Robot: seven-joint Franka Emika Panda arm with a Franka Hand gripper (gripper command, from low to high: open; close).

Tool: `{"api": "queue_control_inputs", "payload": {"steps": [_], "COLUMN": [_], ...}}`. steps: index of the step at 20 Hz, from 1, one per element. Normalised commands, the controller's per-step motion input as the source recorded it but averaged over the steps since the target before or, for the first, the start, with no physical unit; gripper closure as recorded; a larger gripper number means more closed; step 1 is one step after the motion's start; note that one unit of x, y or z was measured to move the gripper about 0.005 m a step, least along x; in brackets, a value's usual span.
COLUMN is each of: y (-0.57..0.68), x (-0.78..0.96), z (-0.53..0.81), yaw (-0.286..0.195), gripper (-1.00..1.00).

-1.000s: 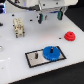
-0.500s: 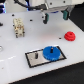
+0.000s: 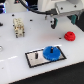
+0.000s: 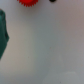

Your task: Insert the blue gear onto the right peg, followed by the red gear

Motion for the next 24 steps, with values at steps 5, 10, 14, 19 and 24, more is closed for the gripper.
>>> {"api": "queue_control_inputs", "payload": {"steps": [5,10,14,19,24], "y": [0.14,0.20,0.35,0.44,0.35], "x": [-0.53,0.41,0.64,0.65,0.70], "z": [-0.15,0.14,0.22,0.17,0.05], "yaw": [0.000,0.000,0.000,0.000,0.000], "gripper": [-1.00,-1.00,-1.00,-1.00,-1.00]}}
